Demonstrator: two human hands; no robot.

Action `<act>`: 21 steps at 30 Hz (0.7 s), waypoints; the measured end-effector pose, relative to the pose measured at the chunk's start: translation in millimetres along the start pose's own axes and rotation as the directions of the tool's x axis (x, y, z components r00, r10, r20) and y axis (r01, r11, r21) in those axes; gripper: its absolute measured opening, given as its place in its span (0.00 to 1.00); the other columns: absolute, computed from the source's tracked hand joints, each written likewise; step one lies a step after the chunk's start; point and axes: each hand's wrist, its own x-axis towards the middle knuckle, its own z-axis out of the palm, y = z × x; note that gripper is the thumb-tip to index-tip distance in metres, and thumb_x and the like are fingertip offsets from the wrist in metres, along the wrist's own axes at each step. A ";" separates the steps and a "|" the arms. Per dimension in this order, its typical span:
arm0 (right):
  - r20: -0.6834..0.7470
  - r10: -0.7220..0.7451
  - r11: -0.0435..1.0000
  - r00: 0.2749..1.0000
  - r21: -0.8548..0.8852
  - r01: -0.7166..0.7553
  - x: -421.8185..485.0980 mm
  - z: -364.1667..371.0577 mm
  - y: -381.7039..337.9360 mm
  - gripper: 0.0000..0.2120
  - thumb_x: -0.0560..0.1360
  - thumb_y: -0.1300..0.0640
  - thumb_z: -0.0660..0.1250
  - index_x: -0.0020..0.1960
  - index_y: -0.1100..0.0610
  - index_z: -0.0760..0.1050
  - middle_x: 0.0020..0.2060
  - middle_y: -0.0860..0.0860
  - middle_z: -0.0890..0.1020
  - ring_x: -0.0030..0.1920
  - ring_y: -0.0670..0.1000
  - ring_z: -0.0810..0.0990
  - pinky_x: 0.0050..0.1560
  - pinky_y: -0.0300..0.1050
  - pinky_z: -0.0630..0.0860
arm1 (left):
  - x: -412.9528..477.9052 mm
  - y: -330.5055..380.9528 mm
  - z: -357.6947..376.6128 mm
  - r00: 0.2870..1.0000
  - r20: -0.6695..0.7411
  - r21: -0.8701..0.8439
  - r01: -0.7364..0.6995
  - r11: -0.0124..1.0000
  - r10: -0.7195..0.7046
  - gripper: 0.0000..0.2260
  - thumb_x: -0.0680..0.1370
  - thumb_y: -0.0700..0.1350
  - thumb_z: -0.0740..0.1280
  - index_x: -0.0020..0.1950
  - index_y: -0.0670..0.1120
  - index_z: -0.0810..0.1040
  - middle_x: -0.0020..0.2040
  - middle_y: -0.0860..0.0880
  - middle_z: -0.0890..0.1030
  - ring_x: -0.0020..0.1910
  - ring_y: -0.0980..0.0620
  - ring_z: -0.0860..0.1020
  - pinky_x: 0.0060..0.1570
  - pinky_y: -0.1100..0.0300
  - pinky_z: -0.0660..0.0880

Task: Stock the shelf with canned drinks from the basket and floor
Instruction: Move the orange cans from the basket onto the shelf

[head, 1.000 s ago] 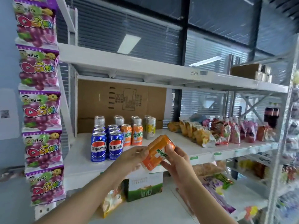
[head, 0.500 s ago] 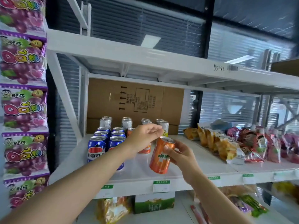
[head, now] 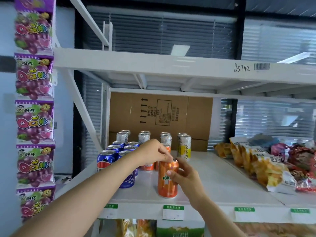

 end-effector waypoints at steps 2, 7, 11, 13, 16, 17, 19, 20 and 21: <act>0.058 0.031 0.999 0.998 -0.018 -0.030 2.0 -9.4 6.7 0.27 0.68 0.60 0.76 0.65 0.53 0.73 0.53 0.52 0.84 0.55 0.53 0.82 0.53 0.47 0.81 | 2.1 1.5 -1.4 1.000 0.016 0.021 0.009 1.000 -0.010 0.06 0.73 0.49 0.74 0.49 0.51 0.87 0.47 0.55 0.85 0.48 0.57 0.82 0.52 0.56 0.79; 0.131 0.104 0.994 0.986 -0.050 -0.098 1.2 -18.3 17.4 0.20 0.69 0.65 0.75 0.60 0.57 0.76 0.48 0.50 0.86 0.48 0.47 0.85 0.44 0.38 0.80 | 9.5 5.3 -3.6 0.998 0.071 0.065 -0.004 0.998 -0.001 0.06 0.73 0.46 0.74 0.48 0.47 0.87 0.49 0.53 0.86 0.44 0.60 0.81 0.37 0.70 0.73; 0.114 0.098 0.986 0.989 -0.146 -0.081 5.1 -9.4 16.9 0.22 0.68 0.59 0.77 0.59 0.53 0.75 0.49 0.48 0.84 0.49 0.46 0.83 0.51 0.43 0.80 | 14.9 0.4 -11.6 0.993 0.115 0.100 -0.015 0.995 0.004 0.06 0.75 0.42 0.73 0.51 0.45 0.85 0.52 0.51 0.85 0.40 0.63 0.79 0.28 0.76 0.69; 0.064 0.071 0.974 0.995 -0.220 -0.056 6.8 -1.6 18.4 0.26 0.66 0.55 0.79 0.61 0.51 0.73 0.50 0.46 0.82 0.51 0.48 0.81 0.55 0.46 0.79 | 16.0 -5.5 -16.8 0.990 0.138 0.101 -0.023 0.995 0.009 0.07 0.75 0.39 0.72 0.52 0.45 0.85 0.54 0.50 0.84 0.48 0.59 0.81 0.37 0.75 0.74; 0.114 0.086 0.975 0.990 -0.214 -0.060 8.6 4.6 23.2 0.27 0.66 0.54 0.80 0.60 0.45 0.71 0.54 0.44 0.82 0.56 0.48 0.80 0.59 0.49 0.78 | 16.1 -16.5 -21.5 0.981 0.192 0.019 -0.019 1.000 0.015 0.07 0.74 0.33 0.71 0.47 0.45 0.84 0.57 0.49 0.84 0.58 0.57 0.80 0.48 0.72 0.76; 0.156 0.097 0.984 0.983 -0.166 -0.071 8.5 4.1 23.2 0.27 0.66 0.54 0.79 0.61 0.44 0.72 0.55 0.45 0.82 0.57 0.48 0.80 0.60 0.49 0.78 | 15.6 -19.4 -22.3 0.978 0.205 -0.009 -0.021 1.000 0.022 0.09 0.74 0.32 0.71 0.45 0.46 0.84 0.57 0.49 0.83 0.59 0.57 0.79 0.51 0.70 0.77; 0.199 0.124 0.992 0.972 -0.063 -0.113 10.1 1.4 23.6 0.33 0.64 0.52 0.79 0.66 0.46 0.71 0.57 0.46 0.83 0.59 0.48 0.80 0.62 0.50 0.77 | 14.3 -24.4 -24.3 0.974 0.219 -0.044 -0.038 0.998 0.047 0.11 0.74 0.32 0.71 0.43 0.49 0.84 0.57 0.50 0.83 0.60 0.57 0.79 0.57 0.64 0.77; 0.191 0.129 0.991 0.973 -0.058 -0.120 11.1 0.9 24.2 0.35 0.63 0.51 0.79 0.68 0.47 0.70 0.56 0.46 0.83 0.58 0.48 0.80 0.60 0.49 0.78 | 13.4 -26.0 -24.8 0.975 0.216 -0.047 -0.048 0.998 0.057 0.10 0.74 0.34 0.72 0.44 0.50 0.84 0.57 0.51 0.83 0.60 0.58 0.79 0.58 0.61 0.77; 0.167 0.121 0.990 0.979 -0.089 -0.108 10.9 2.5 24.1 0.35 0.63 0.52 0.79 0.67 0.49 0.70 0.55 0.46 0.83 0.57 0.48 0.80 0.57 0.46 0.79 | 12.3 -26.6 -24.5 0.977 0.201 -0.035 -0.060 0.998 0.066 0.09 0.74 0.36 0.72 0.46 0.50 0.85 0.57 0.53 0.84 0.58 0.58 0.80 0.57 0.59 0.78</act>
